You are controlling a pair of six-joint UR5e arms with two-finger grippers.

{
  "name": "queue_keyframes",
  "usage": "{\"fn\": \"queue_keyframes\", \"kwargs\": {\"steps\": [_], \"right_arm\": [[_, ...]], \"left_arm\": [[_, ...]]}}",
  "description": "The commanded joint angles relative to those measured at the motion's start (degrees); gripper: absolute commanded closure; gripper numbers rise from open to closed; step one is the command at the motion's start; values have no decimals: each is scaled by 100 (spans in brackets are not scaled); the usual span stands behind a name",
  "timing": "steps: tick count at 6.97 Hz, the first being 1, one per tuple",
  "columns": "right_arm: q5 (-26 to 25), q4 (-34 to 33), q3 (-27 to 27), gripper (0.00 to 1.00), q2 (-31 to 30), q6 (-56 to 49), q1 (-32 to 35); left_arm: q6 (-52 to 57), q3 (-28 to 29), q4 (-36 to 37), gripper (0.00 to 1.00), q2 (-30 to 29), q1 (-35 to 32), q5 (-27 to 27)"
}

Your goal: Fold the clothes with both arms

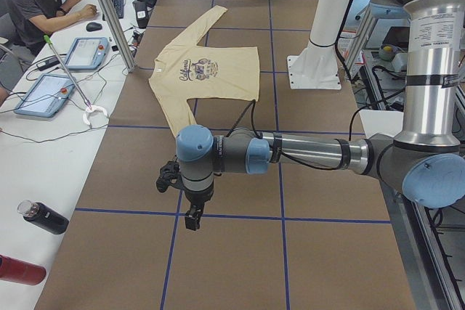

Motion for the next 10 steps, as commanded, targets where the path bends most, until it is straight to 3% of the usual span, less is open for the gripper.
{"fn": "queue_keyframes", "kwargs": {"steps": [1,3,5,7,8,10], "right_arm": [[19,0,29,0,11,19,0],[28,-26,239,0,229,28,-104],[20,-9,503,0,337,71,-848],[255,-35,469,0,731,80,-1011],[448,209,356,0,724,54,-1115],[205,1260,-256,0,679,115,-1449]], "left_arm": [[-4,-9,0,0,3,0,-9],[-48,-122,-18,0,-84,9,-44],[-48,-236,-9,0,-593,35,-105],[-31,-300,-357,0,-604,79,-498],[-22,-168,-752,0,-543,218,-710],[-127,105,-844,0,-594,525,-1595]]}}
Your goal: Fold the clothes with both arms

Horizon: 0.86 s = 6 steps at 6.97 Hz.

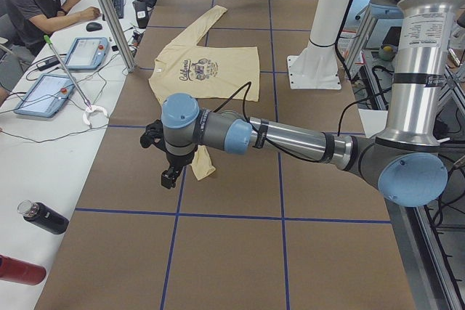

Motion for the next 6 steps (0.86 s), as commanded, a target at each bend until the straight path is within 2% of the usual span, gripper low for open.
{"fn": "queue_keyframes", "kwargs": {"steps": [1,2,3,5,6], "right_arm": [[-65,1506,-951,0,-19,77,-189],[-73,2246,-1418,0,-19,277,-267],[-100,2837,-1701,1,16,714,-460],[-667,3193,-1818,1,147,1630,-1099],[-950,3194,-1931,1,252,1668,-1295]], "left_arm": [[-151,260,-160,0,-106,278,-544],[-160,287,-343,0,-124,505,-353],[-195,279,-649,0,-150,524,188],[-1211,357,-1378,0,-186,525,238],[-1189,436,-1443,0,-186,525,238]]}}
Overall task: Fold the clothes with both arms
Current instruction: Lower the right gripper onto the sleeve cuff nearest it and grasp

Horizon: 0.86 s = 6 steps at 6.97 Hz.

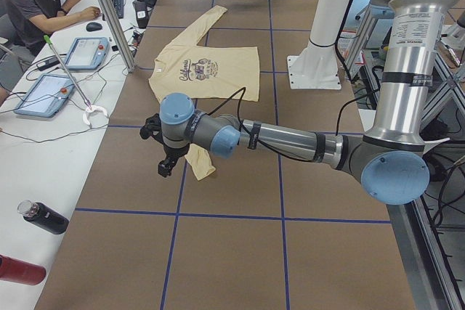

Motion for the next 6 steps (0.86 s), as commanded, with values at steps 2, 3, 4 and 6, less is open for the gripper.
{"fn": "queue_keyframes", "kwargs": {"steps": [2,3,4,6], "right_arm": [[-494,108,-376,1,164,221,-439],[-494,108,-515,1,216,221,-465],[-476,99,-665,1,347,238,-474],[-485,99,-859,1,366,221,-579]], "left_arm": [[-195,83,-211,0,-14,4,28],[-204,91,-211,0,-6,4,28],[-204,83,-211,0,-6,4,19],[-213,82,-254,0,-6,4,19]]}}
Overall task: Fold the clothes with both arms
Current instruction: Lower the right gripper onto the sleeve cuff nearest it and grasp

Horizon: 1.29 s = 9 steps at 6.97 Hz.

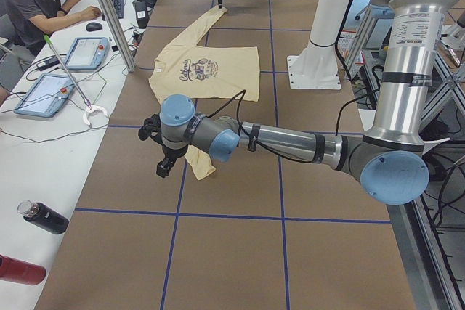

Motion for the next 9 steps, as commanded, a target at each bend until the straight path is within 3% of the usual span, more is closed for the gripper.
{"fn": "queue_keyframes", "kwargs": {"steps": [1,3,4,6,7,9], "right_arm": [[7,-1,-160,1,32,9,-102],[-2,-10,-160,3,24,9,-138],[-2,-10,-152,23,32,9,-138],[-11,-71,-160,91,120,88,-138],[15,-71,-143,100,138,89,-138],[68,-80,-99,100,286,89,-68]], "left_arm": [[-4,2,-34,0,1,0,-18],[-4,-6,-70,0,18,0,-27],[-4,-15,-70,0,27,0,-27],[-12,-59,-70,0,45,0,-36],[-12,-59,-70,0,45,0,-36],[-4,-33,-70,0,45,0,-36]]}}
